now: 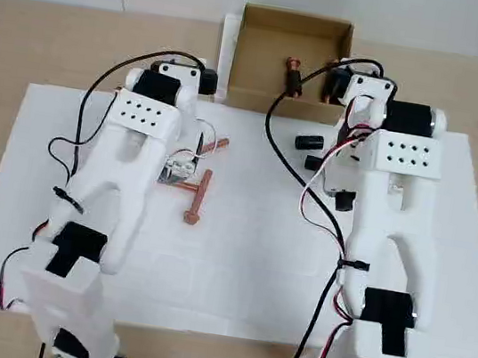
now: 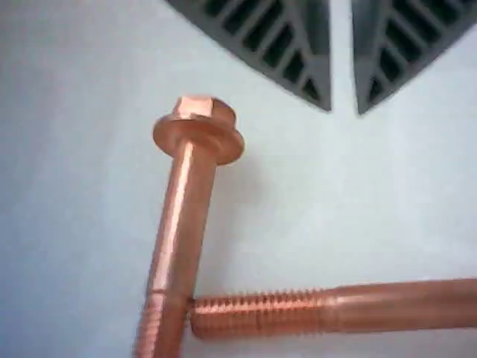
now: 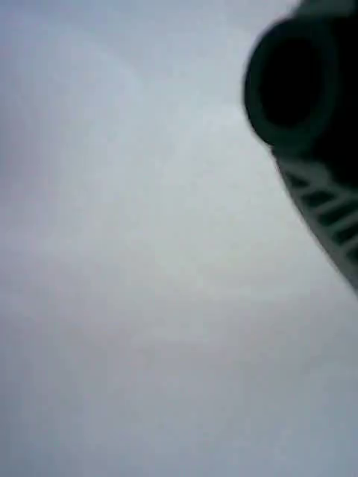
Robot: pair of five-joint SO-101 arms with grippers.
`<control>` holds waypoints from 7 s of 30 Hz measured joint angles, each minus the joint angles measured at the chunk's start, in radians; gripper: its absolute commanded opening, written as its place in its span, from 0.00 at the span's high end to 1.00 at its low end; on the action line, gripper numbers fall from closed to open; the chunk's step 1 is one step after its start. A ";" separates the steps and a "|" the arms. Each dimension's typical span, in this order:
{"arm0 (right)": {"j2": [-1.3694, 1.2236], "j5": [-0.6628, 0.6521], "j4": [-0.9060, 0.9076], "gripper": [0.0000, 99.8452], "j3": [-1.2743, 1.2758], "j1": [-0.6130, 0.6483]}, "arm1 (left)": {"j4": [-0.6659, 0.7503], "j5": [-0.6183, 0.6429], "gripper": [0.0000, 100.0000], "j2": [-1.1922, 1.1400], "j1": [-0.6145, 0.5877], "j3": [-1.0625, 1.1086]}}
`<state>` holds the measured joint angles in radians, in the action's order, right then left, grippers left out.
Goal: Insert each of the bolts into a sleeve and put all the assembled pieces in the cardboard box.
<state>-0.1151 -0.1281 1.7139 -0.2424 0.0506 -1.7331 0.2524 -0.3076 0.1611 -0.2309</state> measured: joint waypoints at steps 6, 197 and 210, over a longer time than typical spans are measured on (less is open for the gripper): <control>0.000 0.000 0.000 1.00 0.000 0.000 | 0.014 -0.008 0.99 0.000 0.000 0.000; 1.619 0.018 -0.810 1.00 1.418 0.302 | 0.862 0.051 0.99 1.564 -0.089 0.985; 1.646 0.132 -0.980 1.00 1.597 0.499 | 0.888 0.222 0.99 1.471 0.077 1.023</control>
<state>1.5313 0.0038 0.7334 1.3548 0.5493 -0.8447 0.4749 1.1638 0.2378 0.7925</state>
